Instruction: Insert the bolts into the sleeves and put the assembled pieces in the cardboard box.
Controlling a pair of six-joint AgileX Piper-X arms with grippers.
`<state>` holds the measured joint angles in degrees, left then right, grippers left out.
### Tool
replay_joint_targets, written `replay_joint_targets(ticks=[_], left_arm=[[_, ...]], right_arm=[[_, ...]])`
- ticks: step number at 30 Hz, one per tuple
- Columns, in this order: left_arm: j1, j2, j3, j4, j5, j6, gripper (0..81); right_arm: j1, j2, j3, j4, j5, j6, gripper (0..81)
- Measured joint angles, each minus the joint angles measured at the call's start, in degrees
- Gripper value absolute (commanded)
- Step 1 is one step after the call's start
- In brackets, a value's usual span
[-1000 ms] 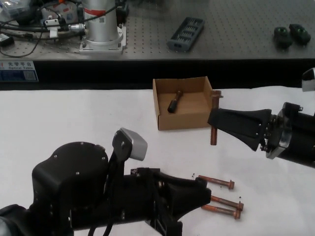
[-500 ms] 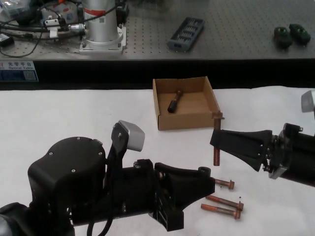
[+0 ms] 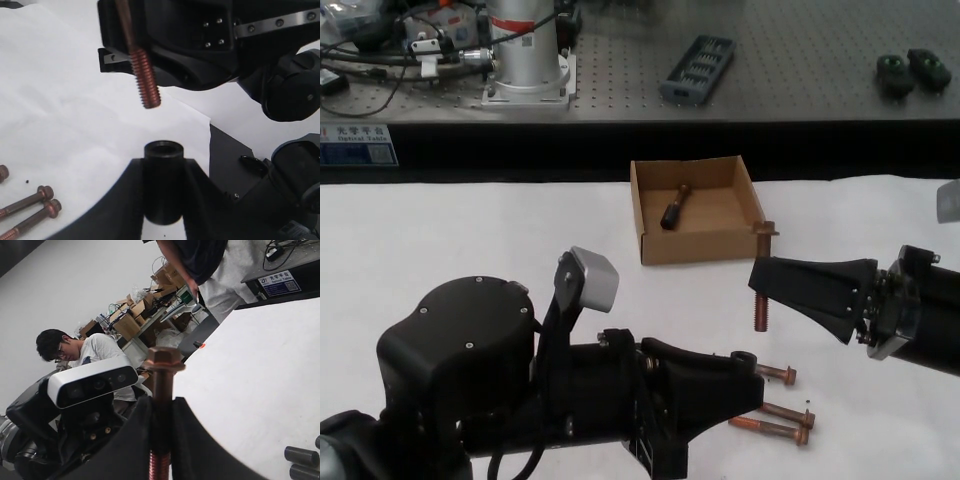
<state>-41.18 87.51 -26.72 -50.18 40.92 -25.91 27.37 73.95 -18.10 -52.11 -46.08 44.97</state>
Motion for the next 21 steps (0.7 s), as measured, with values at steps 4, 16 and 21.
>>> replay_joint_targets(ticks=[4,16,21], left_arm=[[0.00,0.00,0.00,0.19,0.02,-0.09,11.0],[0.00,0.00,0.00,1.31,2.59,-0.54,11.0],[0.00,0.00,0.00,1.53,2.59,-1.15,11.0]], right_arm=[[0.00,0.00,0.00,0.00,-0.48,-0.01,4.3],[2.91,0.00,0.00,0.19,-1.66,-0.52,4.3],[3.00,0.00,0.11,1.69,-1.66,-1.36,4.3]])
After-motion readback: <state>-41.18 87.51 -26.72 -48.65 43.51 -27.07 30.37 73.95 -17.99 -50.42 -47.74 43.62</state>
